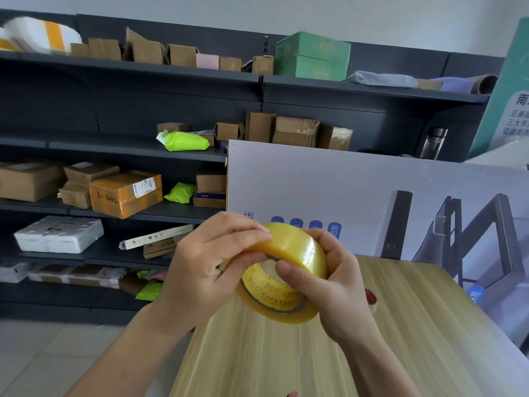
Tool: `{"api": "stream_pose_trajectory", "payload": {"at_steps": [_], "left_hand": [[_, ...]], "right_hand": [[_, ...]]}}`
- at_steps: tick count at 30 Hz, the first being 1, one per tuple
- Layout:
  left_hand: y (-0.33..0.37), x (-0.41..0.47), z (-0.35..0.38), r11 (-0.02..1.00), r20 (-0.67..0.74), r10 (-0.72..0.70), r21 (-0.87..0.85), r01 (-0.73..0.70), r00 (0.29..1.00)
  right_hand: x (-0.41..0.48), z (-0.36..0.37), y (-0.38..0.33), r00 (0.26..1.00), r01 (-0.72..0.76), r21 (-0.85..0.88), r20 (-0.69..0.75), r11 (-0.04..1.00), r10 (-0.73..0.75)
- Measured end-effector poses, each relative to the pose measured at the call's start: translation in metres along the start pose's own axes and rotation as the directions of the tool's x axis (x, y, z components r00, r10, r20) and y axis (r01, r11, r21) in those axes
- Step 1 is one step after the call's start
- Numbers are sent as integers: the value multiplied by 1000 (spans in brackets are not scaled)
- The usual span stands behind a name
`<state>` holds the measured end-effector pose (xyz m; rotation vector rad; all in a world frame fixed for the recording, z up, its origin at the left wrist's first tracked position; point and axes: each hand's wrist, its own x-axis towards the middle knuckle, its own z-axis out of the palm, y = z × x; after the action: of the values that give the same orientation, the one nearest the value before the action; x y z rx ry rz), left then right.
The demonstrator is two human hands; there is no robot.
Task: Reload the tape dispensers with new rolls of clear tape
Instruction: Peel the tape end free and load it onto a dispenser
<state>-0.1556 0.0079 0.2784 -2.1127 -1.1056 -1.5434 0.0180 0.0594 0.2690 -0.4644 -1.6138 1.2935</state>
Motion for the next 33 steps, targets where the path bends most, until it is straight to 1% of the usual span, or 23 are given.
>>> {"api": "stream_pose_trajectory", "payload": {"at_steps": [5,9,14,19,21,23,25,28,30,33], "left_hand": [[0,2,-3,996,101,-83,-29,86,991],[-1,3,-2,994,121,-105,-22,109,987],[-1,4,1,994,114,-94,-40,99,989],[0,4,8,994,60,-110,-17,111,992],[-1,2,11,998,41,-69,-2,70,997],[-1,0,14,999,16,4,40,-5,1000],[1,-1,17,994,5,82,74,-82,997],[5,-2,21,983,24,159,84,-161,987],[4,-4,22,986,30,146,72,-148,989],[-1,-6,21,991,78,62,112,-70,995]], "right_hand": [[-1,-4,3,1000,-16,-54,-17,998,15],[-2,-5,3,1000,-11,-117,-27,993,8],[-3,-7,6,999,-19,-130,-51,991,12],[-2,-9,5,999,11,-24,-30,1000,-11],[-4,-8,7,999,15,18,-29,1000,-14],[-5,-6,8,999,1,78,-51,997,3],[-4,-8,7,997,-55,137,-50,989,63],[2,-15,4,983,-183,130,36,975,179],[3,-17,4,980,-201,158,41,967,197],[3,-18,8,985,-169,167,4,971,171]]}}
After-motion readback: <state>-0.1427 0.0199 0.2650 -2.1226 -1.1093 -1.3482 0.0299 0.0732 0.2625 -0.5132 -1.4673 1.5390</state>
